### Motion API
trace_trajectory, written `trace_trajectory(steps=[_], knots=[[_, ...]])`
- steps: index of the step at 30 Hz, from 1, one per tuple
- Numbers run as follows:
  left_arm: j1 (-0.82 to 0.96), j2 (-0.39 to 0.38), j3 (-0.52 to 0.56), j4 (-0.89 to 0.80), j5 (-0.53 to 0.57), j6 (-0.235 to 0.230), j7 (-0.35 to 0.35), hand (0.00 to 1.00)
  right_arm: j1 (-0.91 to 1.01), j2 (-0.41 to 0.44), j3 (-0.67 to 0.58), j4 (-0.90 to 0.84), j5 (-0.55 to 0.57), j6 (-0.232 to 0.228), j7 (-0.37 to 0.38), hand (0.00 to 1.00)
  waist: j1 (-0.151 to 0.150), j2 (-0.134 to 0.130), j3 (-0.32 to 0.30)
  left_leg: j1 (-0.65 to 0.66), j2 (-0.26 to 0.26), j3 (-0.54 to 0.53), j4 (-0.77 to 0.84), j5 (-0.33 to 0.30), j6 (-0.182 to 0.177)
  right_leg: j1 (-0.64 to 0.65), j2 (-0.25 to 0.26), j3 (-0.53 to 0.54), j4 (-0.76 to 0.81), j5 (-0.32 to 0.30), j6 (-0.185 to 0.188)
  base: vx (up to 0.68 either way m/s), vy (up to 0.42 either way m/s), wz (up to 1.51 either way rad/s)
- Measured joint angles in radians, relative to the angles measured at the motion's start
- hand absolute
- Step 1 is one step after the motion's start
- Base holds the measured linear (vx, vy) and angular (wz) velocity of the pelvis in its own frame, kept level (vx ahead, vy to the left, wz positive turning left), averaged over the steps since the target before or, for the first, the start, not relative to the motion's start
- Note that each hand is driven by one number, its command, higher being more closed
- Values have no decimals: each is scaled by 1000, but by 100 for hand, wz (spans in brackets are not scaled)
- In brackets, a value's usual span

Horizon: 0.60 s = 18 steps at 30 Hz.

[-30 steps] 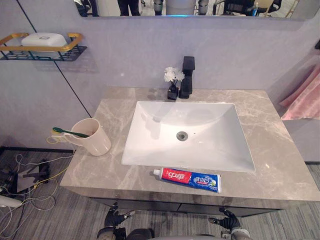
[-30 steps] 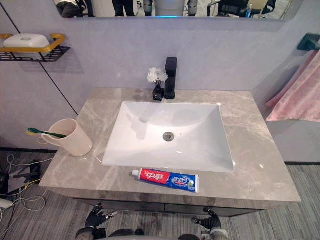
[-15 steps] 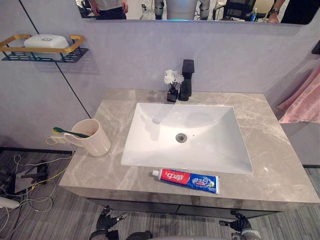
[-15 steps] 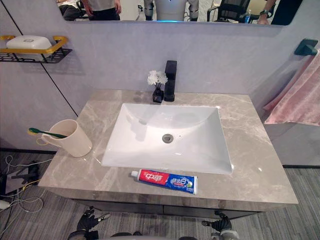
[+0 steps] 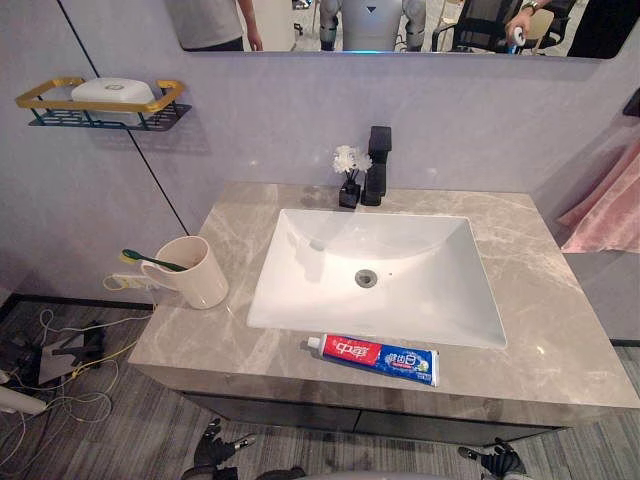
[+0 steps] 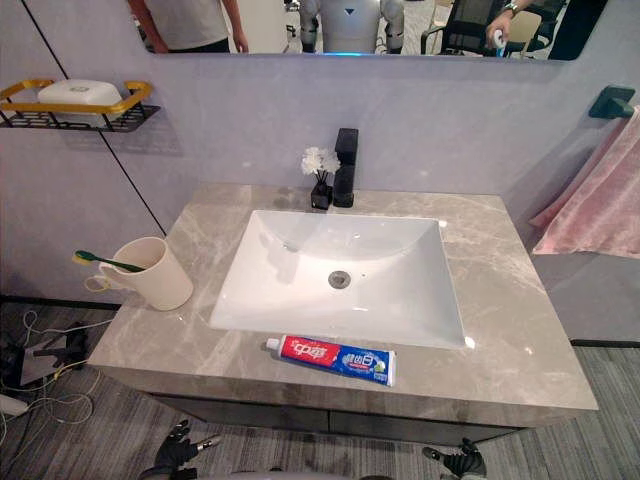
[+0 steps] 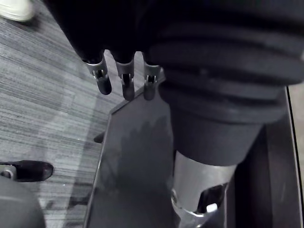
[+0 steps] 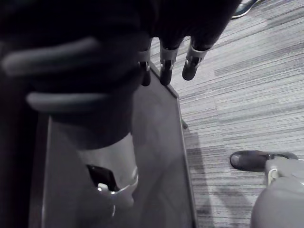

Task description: Organize washtable

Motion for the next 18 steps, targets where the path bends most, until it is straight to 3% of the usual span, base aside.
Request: trace_trajectory(steps=[6, 14, 18], knots=[[0, 107, 152, -168, 0, 1, 26, 0, 11, -22, -26, -3, 1, 0, 19, 0, 3, 4, 2, -19, -4, -36, -9, 11, 3, 3, -1, -39, -8, 0, 1, -1, -16, 20], [12, 125, 200, -585, 10, 7, 82, 0, 82, -18, -29, -72, 17, 0, 22, 0, 12, 19, 4, -37, -14, -76, 7, 11, 3, 17, -5, -80, -13, -6, 3, 3, -10, 14], [15, 122, 196, -775, 23, 3, 107, 0, 118, -17, -29, -88, 18, 0, 23, 0, 37, 30, 2, -44, -17, -92, 22, 11, 3, 22, -7, -95, -6, -13, -3, -47, -8, 15]])
